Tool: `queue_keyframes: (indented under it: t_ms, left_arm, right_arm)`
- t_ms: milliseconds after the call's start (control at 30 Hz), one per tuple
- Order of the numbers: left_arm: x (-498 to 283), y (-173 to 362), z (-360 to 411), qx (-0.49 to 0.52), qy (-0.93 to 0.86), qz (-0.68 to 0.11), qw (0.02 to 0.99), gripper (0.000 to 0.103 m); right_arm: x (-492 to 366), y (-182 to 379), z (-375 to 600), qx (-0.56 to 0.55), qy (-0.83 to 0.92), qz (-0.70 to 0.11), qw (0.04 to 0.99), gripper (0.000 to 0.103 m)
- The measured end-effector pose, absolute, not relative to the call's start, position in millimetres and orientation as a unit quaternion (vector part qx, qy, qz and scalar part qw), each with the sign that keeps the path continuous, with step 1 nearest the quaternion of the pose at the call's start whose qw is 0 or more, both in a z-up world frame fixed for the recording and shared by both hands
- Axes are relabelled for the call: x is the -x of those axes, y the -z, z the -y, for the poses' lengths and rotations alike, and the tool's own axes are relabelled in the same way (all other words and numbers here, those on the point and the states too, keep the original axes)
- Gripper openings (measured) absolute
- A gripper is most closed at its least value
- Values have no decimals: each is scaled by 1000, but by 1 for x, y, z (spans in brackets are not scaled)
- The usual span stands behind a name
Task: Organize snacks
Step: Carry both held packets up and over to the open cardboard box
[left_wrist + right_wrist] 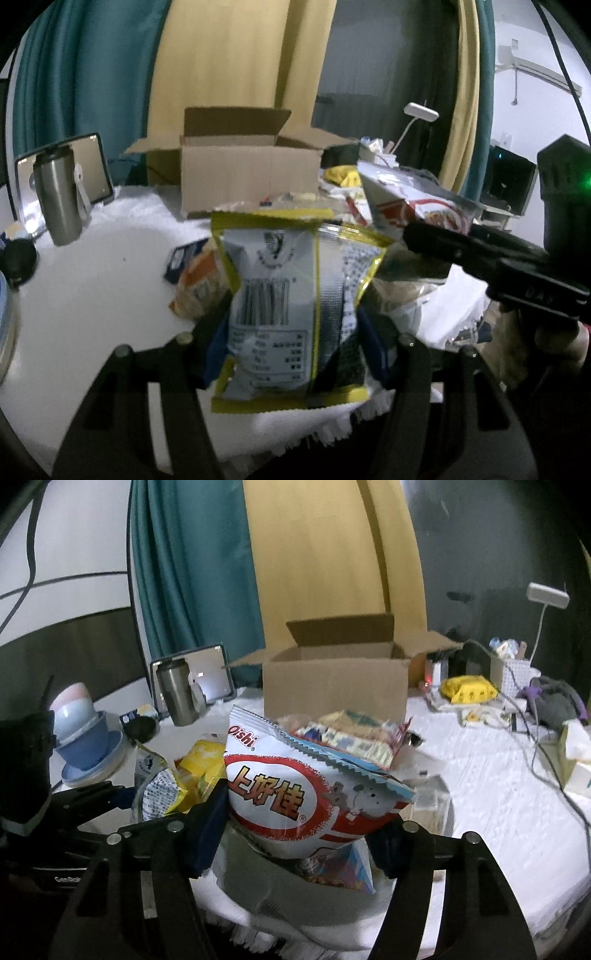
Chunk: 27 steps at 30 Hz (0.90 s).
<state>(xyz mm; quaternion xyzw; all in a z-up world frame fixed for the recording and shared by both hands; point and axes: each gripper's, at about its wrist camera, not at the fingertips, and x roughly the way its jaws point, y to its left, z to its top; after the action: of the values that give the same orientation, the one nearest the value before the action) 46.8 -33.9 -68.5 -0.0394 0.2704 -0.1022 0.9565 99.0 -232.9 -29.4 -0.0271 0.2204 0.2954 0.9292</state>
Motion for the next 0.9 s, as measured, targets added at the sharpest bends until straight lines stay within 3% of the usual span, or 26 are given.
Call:
queue_keyframes:
  t_ms: [900]
  left_arm:
    - [-129, 20, 8, 58, 76, -219, 971, 63]
  right_arm:
    - [-182, -15, 234, 47, -283, -180, 941, 69]
